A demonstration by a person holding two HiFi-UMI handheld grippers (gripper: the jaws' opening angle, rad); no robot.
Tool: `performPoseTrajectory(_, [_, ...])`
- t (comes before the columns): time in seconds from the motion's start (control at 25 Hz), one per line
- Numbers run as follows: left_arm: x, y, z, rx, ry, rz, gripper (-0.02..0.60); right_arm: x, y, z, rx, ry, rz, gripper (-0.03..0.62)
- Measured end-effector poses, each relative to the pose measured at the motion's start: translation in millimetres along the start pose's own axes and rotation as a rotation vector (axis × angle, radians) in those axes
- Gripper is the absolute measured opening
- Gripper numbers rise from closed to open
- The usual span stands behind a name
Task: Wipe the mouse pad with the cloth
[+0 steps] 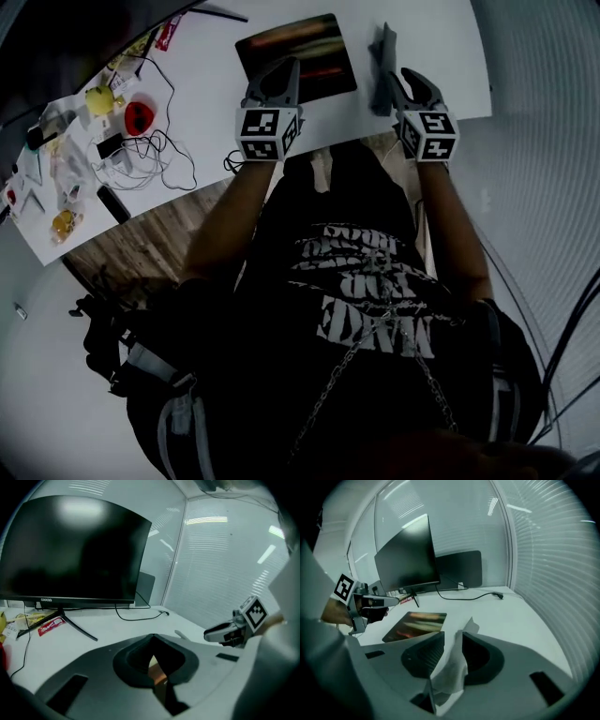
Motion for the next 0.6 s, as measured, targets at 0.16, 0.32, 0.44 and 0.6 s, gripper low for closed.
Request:
performPoseTrajectory(0.16, [-3.4,-8.6,-24.8,-0.018,0.038,0.028,0.005,12.7,-11.4,-42.2,-0.135,0.013,0.049,0.155])
performPoseTrajectory(0.32, [-12.6,-16.5,-26.3,-0.017,0.075,0.064,0.005,17.3,-22.5,-67.1,-0.262,-0.004,0.083,0.147])
performPoseTrajectory(0.44, [-23.0,-21.8,-17.6,-0.022,0.103,0.084,0.005,18.0,-26.6,-70.4,-0.298,-0.032,0.129,0.024])
performPoseTrajectory(0.6, [-42.7,-23.4,2.6,0.002,0.156,0.111,0.005,3.2,-8.0,-67.0,-0.250,0.010,0.166,0.017])
Point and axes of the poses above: the fingertips, and each gripper's own axes: z backward along the fingers, x to its right, y out of its top, the point moved 8 cm from there along z, backward along the fingers, and after that the axes turned 3 degrees about -x, right-handed, at the moved point
